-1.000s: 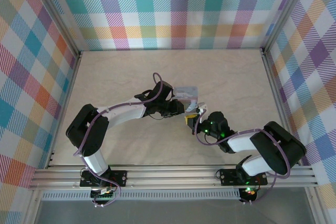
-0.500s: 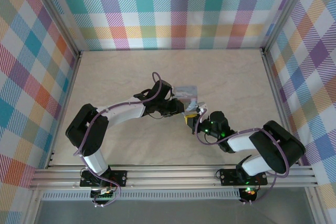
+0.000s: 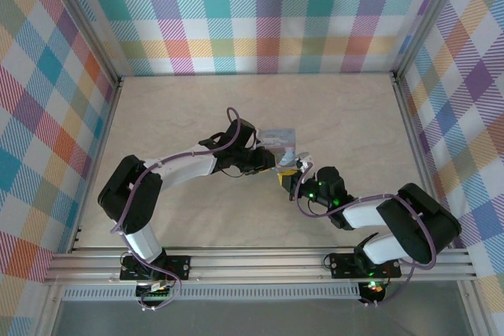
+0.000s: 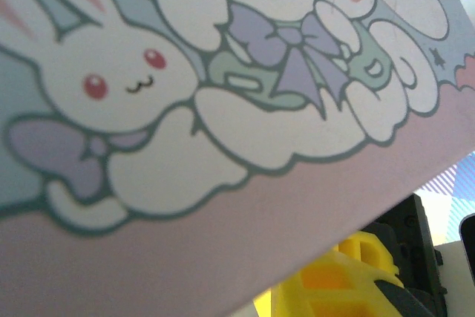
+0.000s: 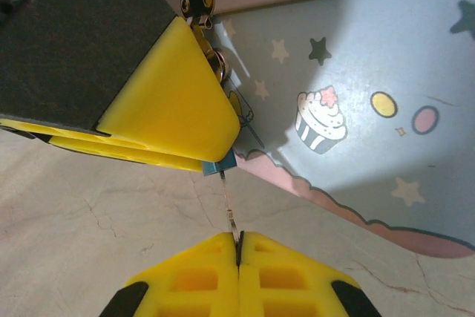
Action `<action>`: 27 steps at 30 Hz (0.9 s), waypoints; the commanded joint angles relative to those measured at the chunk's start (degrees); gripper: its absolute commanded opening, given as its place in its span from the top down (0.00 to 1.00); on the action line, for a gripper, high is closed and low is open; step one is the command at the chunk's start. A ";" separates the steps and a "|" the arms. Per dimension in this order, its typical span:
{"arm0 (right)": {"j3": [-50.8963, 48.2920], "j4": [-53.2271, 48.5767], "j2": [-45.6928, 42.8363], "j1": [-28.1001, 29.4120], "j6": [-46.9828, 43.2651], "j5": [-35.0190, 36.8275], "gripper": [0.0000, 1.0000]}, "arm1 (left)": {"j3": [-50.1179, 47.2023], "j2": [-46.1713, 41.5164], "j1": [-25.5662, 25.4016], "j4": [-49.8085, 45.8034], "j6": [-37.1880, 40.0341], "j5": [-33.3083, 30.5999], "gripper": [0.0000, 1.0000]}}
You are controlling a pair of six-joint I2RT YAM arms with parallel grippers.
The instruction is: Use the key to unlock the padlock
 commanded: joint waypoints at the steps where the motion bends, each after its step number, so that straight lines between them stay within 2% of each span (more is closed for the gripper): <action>1: 0.29 2.27 0.12 -0.26 0.33 -1.40 0.99 | -0.36 -1.54 0.60 1.13 1.22 1.86 0.88; 12: 1.90 4.82 4.07 -0.36 0.72 -2.94 0.99 | -0.49 -1.72 0.60 1.18 1.38 1.86 0.88; 27: 0.40 3.99 2.43 -0.53 0.57 -2.71 0.99 | -0.51 -2.30 1.60 0.70 2.20 2.56 0.89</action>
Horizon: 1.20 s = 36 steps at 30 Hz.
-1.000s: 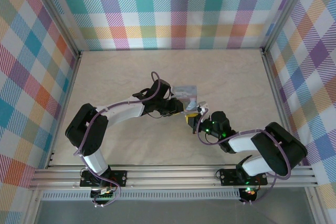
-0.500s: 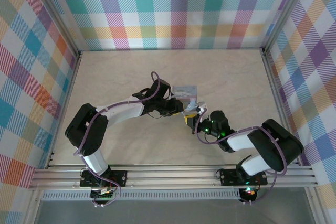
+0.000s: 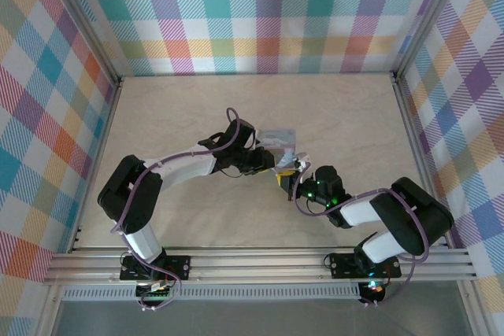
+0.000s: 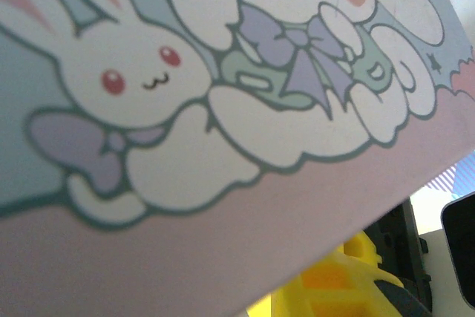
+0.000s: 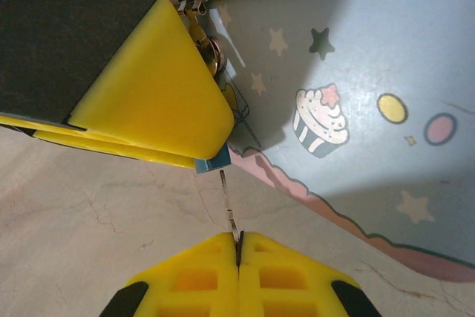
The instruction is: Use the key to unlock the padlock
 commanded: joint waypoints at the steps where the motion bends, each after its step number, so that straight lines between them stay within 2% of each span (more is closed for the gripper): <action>1: -0.43 1.96 -1.41 -0.42 0.52 -1.04 0.99 | -0.16 -2.31 1.14 0.63 1.92 1.75 0.88; 28: 0.21 4.38 -0.24 -0.41 1.31 -1.59 0.99 | 0.13 -1.98 1.17 0.71 1.73 2.52 0.89; 36: 1.63 6.85 2.51 -0.42 2.23 -2.37 0.99 | 0.12 -1.79 1.19 1.65 0.93 3.43 0.89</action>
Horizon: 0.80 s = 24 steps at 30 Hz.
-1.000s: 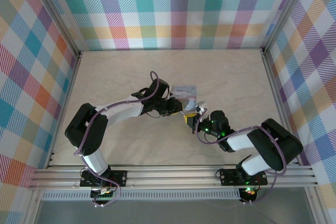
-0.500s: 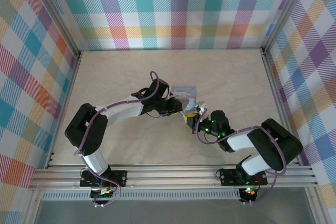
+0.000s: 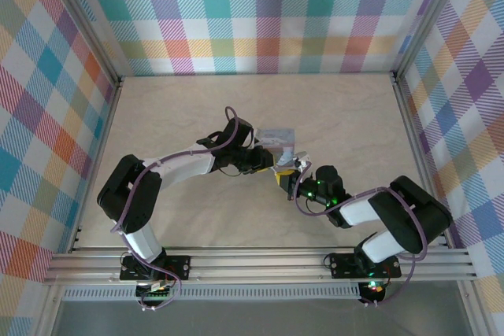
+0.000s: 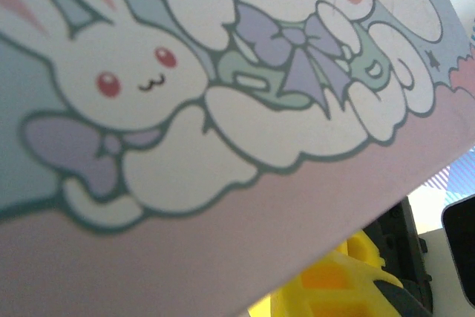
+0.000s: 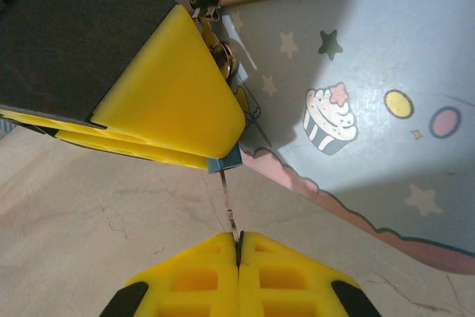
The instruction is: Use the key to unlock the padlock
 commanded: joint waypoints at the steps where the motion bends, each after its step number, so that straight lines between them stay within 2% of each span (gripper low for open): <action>1: 1.74 4.68 1.78 -0.24 1.33 -1.07 0.99 | 0.08 -1.73 0.36 1.73 0.23 2.25 0.89; 6: 2.36 8.37 4.17 -0.22 2.22 -0.89 0.99 | 0.04 -1.71 0.35 1.75 0.08 2.22 0.89; 24: 0.03 8.19 1.96 -1.19 2.53 -0.53 0.99 | 0.65 -1.89 1.57 2.24 -0.97 4.47 0.90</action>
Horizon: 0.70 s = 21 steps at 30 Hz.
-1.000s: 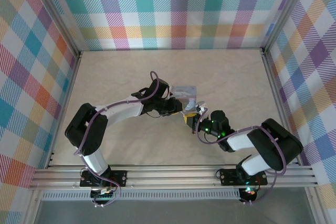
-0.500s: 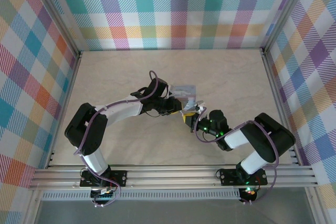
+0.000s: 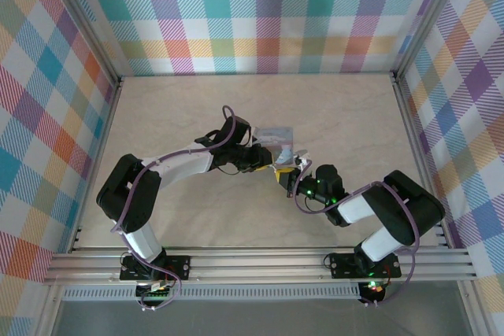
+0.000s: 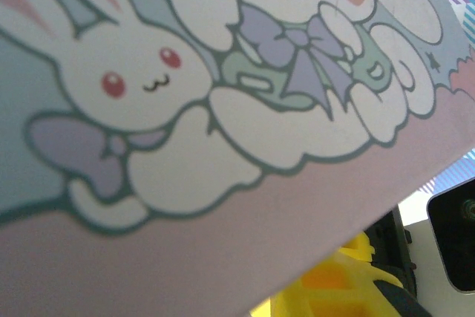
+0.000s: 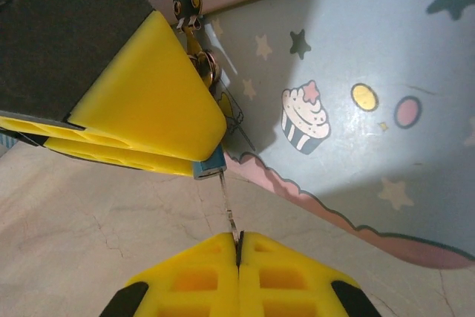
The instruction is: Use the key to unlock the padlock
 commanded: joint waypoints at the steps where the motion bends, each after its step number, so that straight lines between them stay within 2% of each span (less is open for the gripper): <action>1: -0.34 3.54 -1.21 -0.34 1.09 -0.45 0.99 | 0.74 -1.87 0.43 1.63 0.08 2.95 0.89; 21: 1.51 2.38 1.77 -0.47 1.69 -0.01 0.99 | 1.00 -1.89 0.66 0.87 0.30 3.39 0.90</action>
